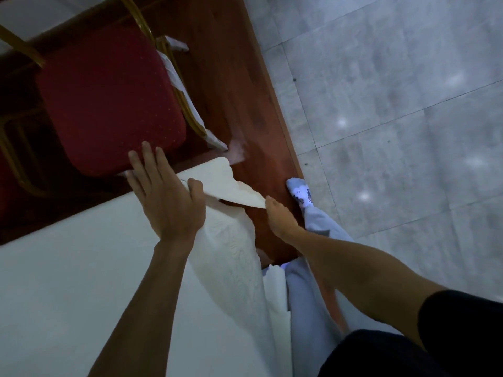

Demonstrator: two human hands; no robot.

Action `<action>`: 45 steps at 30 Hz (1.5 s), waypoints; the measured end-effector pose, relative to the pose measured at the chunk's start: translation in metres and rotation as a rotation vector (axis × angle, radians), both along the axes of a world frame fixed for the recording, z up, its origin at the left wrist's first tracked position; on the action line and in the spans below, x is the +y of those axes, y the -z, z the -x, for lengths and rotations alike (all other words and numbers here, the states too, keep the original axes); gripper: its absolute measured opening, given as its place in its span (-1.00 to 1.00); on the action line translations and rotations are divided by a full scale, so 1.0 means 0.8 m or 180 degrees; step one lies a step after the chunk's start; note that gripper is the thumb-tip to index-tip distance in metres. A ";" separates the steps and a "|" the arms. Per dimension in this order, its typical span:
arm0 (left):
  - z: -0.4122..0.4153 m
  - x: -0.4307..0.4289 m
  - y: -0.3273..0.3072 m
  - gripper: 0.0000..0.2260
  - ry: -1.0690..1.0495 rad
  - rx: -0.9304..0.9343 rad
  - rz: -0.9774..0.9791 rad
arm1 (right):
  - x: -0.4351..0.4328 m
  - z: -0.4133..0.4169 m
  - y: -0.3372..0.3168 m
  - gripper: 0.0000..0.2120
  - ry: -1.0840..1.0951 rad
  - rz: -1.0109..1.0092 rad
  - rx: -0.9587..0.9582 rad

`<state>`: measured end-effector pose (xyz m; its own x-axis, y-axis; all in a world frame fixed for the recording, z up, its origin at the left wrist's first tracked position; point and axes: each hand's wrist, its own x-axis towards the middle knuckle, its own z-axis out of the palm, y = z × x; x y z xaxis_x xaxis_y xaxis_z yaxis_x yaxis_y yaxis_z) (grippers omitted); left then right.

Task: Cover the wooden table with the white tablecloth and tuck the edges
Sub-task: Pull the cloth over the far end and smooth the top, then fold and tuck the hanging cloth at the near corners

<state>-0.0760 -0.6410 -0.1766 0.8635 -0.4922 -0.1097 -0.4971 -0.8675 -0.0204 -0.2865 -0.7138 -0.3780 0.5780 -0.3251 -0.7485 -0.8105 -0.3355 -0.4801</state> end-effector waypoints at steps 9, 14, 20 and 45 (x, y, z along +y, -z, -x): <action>-0.001 -0.002 -0.006 -0.29 0.0020 0.0004 -0.0065 | 0.008 -0.130 -0.090 -0.35 -0.0120 0.0279 -0.2213; -0.001 0.000 -0.004 -0.31 -0.0004 0.0007 -0.0064 | 0.022 -0.155 -0.086 -0.42 -0.0094 0.0048 -0.2100; -0.001 0.000 -0.002 -0.32 0.0033 -0.0015 -0.0055 | 0.003 -0.074 -0.021 -0.45 0.0050 0.0180 -0.0937; 0.000 -0.003 -0.001 -0.34 -0.0012 0.0001 0.0111 | -0.018 -0.105 -0.015 -0.38 -0.0312 0.0054 -0.1154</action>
<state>-0.0757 -0.6433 -0.1760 0.8653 -0.4925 -0.0929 -0.4938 -0.8695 0.0101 -0.2026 -0.7282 -0.3658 0.8334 -0.2658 -0.4846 -0.5526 -0.4135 -0.7237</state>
